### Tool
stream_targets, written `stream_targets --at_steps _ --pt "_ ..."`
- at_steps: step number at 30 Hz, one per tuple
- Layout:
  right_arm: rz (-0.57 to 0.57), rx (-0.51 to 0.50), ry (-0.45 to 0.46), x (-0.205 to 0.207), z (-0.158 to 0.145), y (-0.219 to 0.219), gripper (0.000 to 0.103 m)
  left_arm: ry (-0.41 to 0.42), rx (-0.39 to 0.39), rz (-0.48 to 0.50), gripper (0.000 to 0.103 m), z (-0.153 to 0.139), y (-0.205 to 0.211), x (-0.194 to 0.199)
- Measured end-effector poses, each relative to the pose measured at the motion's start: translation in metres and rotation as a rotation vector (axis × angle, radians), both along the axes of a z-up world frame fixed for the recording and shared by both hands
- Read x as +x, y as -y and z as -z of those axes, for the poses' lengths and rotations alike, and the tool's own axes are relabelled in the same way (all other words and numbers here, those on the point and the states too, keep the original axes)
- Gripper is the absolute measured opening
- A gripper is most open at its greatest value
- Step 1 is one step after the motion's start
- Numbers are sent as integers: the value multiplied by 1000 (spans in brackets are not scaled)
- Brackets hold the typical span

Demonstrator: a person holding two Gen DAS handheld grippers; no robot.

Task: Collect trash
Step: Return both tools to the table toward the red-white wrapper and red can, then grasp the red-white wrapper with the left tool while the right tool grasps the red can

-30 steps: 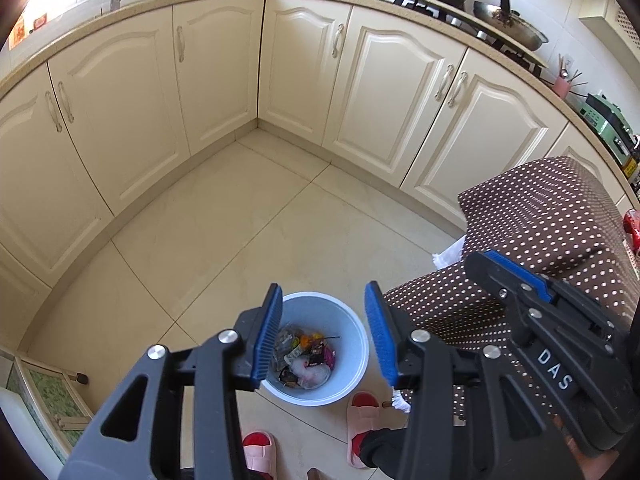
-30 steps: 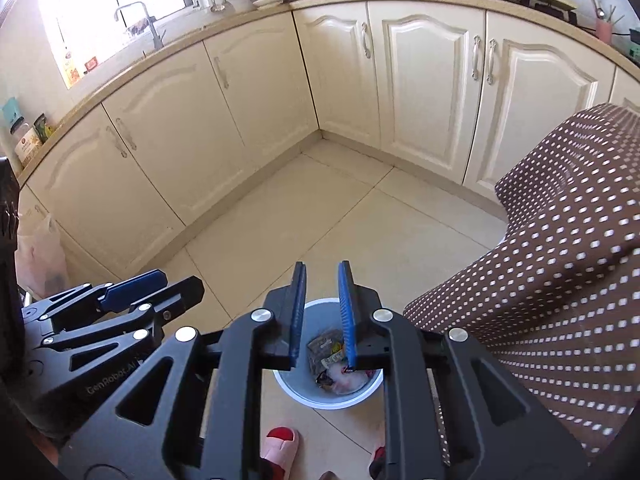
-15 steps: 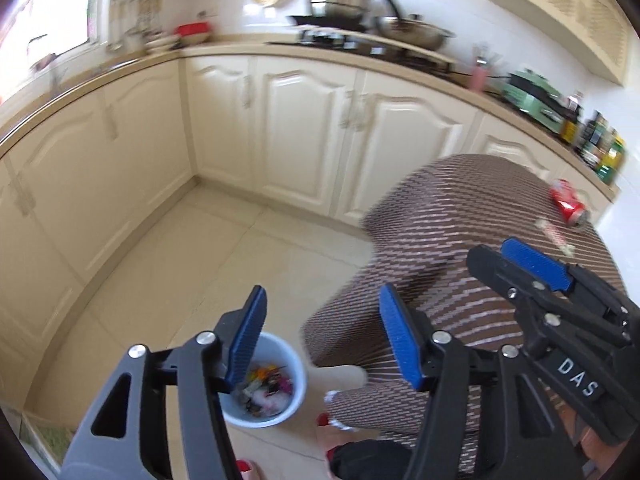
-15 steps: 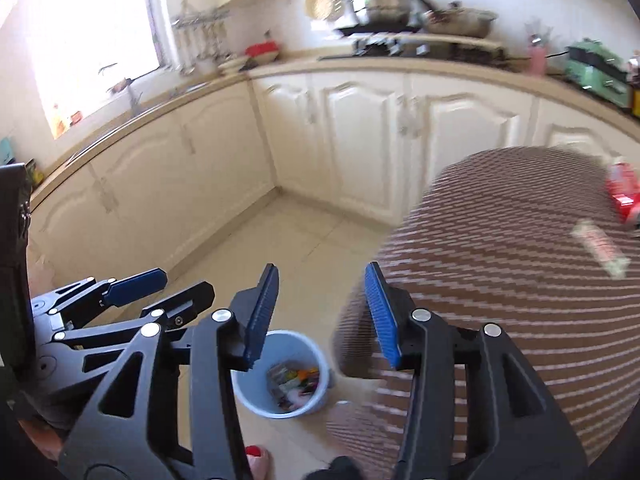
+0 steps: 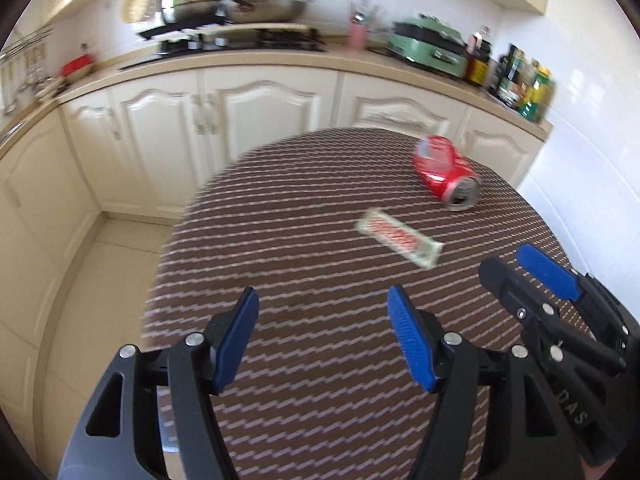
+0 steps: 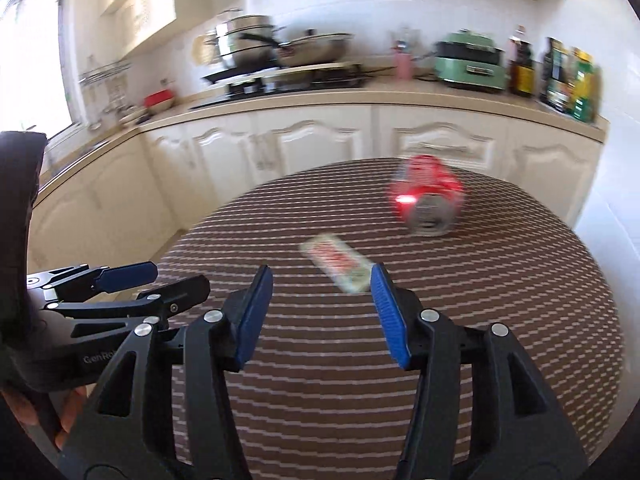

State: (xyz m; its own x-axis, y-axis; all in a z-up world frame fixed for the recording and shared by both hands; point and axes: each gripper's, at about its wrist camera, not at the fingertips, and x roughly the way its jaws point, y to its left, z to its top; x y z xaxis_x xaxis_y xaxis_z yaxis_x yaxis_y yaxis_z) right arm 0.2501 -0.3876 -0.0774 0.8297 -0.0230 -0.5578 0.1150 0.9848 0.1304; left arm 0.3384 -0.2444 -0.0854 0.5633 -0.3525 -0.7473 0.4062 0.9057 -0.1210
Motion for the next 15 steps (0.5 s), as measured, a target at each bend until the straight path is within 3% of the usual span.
stream_targets --at_steps 6,12,15 --pt "79 5 -26 5 12 56 54 -93 24 13 66 21 63 26" --pt "95 19 -61 20 24 87 54 -167 33 -47 66 42 90 55" --pt "98 20 -66 27 26 94 55 -163 62 -60 66 49 104 64"
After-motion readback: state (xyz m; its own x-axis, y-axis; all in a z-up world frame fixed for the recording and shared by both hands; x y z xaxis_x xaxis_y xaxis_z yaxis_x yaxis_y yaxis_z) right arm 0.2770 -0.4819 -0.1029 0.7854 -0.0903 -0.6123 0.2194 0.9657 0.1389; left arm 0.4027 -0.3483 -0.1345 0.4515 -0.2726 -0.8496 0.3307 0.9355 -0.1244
